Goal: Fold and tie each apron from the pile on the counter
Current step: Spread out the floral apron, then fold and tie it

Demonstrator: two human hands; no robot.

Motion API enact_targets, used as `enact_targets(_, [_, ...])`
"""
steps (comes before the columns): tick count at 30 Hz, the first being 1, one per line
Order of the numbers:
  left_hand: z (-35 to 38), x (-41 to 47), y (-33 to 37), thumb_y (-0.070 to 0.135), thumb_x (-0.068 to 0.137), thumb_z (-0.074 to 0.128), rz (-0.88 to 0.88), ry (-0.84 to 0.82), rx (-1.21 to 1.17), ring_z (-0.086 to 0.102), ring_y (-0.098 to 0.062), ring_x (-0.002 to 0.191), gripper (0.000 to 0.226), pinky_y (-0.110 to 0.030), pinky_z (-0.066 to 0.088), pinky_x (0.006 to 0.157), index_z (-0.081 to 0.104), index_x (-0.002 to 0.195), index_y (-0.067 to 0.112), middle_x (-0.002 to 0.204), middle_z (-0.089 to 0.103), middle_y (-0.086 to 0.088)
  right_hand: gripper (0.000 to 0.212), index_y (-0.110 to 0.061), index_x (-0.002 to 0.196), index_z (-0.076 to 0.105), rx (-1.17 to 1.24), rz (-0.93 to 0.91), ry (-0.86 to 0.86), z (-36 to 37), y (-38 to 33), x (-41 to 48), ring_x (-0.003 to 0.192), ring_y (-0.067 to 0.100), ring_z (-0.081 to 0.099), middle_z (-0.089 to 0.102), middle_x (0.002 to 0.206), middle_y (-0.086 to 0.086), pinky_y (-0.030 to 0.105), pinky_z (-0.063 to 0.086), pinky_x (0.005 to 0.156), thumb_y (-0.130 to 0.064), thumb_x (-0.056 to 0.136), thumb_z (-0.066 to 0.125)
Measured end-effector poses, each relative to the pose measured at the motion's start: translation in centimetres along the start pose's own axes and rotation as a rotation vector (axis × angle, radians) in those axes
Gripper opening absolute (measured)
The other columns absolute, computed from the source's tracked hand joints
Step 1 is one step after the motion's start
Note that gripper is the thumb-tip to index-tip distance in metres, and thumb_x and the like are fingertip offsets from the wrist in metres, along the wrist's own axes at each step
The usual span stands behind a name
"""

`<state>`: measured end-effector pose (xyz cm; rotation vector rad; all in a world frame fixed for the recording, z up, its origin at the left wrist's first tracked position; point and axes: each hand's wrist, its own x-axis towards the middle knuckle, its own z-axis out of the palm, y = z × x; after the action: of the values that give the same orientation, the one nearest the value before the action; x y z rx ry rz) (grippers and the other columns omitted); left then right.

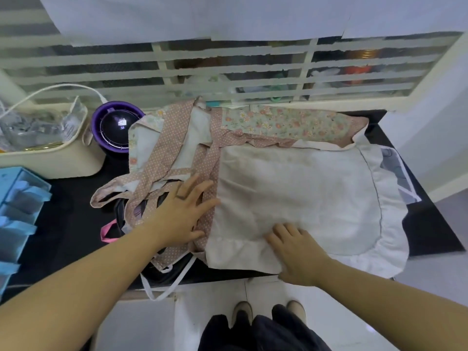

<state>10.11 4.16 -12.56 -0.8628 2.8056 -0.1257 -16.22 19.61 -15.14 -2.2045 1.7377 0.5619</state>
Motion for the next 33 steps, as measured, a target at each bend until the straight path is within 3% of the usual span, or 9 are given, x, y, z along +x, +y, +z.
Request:
enact_targets(3, [-0.1, 0.4, 0.5, 0.030, 0.079, 0.070, -0.138, 0.086, -0.167, 0.035, -0.040, 0.134, 0.075, -0.043, 0.052, 0.091, 0.035, 0.144, 0.027, 0.157, 0.008, -0.008, 0.051, -0.014, 0.101, 0.057, 0.011, -0.061, 0.022, -0.4, -0.4, 0.0, 0.091, 0.027, 0.055, 0.055, 0.111, 0.008, 0.027, 0.039, 0.057, -0.027, 0.054, 0.071])
enact_targets(5, [-0.8, 0.5, 0.4, 0.006, 0.086, 0.058, -0.314, 0.138, -0.425, 0.056, -0.033, 0.107, 0.067, -0.034, 0.050, 0.074, 0.033, 0.146, 0.023, 0.157, 0.005, -0.008, 0.027, -0.011, 0.106, 0.056, 0.063, -0.061, -0.007, -1.4, -0.3, 0.2, 0.102, 0.028, 0.053, 0.051, 0.117, 0.007, 0.030, 0.036, 0.064, -0.011, 0.078, 0.057])
enact_targets(10, [-3.2, 1.0, -1.6, -0.007, 0.088, 0.052, -0.916, 0.450, -1.389, 0.056, -0.016, 0.070, 0.054, -0.027, 0.047, 0.063, 0.040, 0.138, 0.011, 0.124, 0.054, -0.017, 0.020, -0.011, 0.070, 0.049, 0.184, -0.005, -0.081, -4.5, 1.1, 0.7, 0.074, 0.024, 0.045, 0.036, 0.064, -0.001, 0.020, 0.024, 0.047, -0.007, 0.090, 0.046])
enact_targets(14, [-6.3, 1.2, -4.5, 0.016, 0.101, 0.046, -1.043, 0.324, -1.874, 0.034, -0.002, 0.028, 0.021, -0.015, 0.039, 0.036, 0.062, 0.097, 0.004, 0.058, 0.062, 0.000, 0.014, -0.001, 0.076, 0.053, 0.382, 0.026, 0.015, -7.8, 3.1, 0.6, 0.074, 0.026, 0.048, 0.052, 0.074, 0.010, 0.032, 0.031, 0.058, -0.004, 0.087, 0.045])
enact_targets(18, [-9.8, 0.5, -5.8, 0.035, 0.101, 0.042, -0.875, 0.192, -2.091, 0.024, -0.001, 0.025, 0.039, -0.014, 0.039, 0.036, 0.061, 0.083, 0.007, 0.048, 0.051, 0.004, 0.016, -0.002, 0.075, 0.051, 0.381, 0.064, -0.095, -9.8, 4.7, 0.5, 0.074, 0.020, 0.047, 0.050, 0.073, 0.004, 0.031, 0.027, 0.057, -0.005, 0.088, 0.043])
enact_targets(22, [-12.1, 0.9, -6.0, 0.027, 0.098, 0.047, -0.695, 0.290, -2.051, 0.025, -0.001, 0.032, 0.026, -0.015, 0.034, 0.048, 0.063, 0.115, 0.016, 0.065, 0.060, 0.004, 0.018, -0.004, 0.091, 0.061, 0.106, 0.053, -0.515, -9.4, 4.5, 0.6, 0.076, 0.023, 0.047, 0.056, 0.082, 0.010, 0.027, 0.036, 0.056, -0.001, 0.086, 0.043])
enact_targets(25, [-12.1, 1.7, -5.2, 0.022, 0.098, 0.049, -0.699, 0.386, -1.876, 0.035, -0.002, 0.043, 0.024, -0.021, 0.035, 0.055, 0.061, 0.119, 0.026, 0.076, 0.066, 0.007, 0.022, 0.003, 0.105, 0.061, -0.192, -0.052, -0.681, -7.8, 4.0, 1.0, 0.085, 0.027, 0.049, 0.059, 0.098, 0.018, 0.038, 0.046, 0.079, 0.000, 0.090, 0.046])
enact_targets(29, [-10.3, 2.7, -4.4, 0.029, 0.097, 0.053, -0.735, 0.264, -1.383, 0.059, -0.013, 0.096, 0.041, -0.034, 0.048, 0.080, 0.047, 0.137, 0.026, 0.113, 0.061, 0.009, 0.018, 0.004, 0.091, 0.065, -0.078, -0.015, -0.548, -7.4, 4.8, 1.7, 0.084, 0.029, 0.055, 0.060, 0.092, 0.018, 0.039, 0.050, 0.088, -0.004, 0.089, 0.049])
enact_targets(33, [-9.8, 3.0, -4.0, 0.028, 0.100, 0.046, -0.771, 0.318, -1.246, 0.048, -0.016, 0.123, 0.039, -0.036, 0.037, 0.105, 0.044, 0.139, 0.025, 0.134, 0.050, 0.008, 0.025, -0.017, 0.108, 0.068, 0.347, 0.075, -0.060, -11.4, 6.2, 3.6, 0.106, 0.021, 0.059, 0.064, 0.116, 0.002, 0.031, 0.048, 0.090, -0.016, 0.088, 0.053])
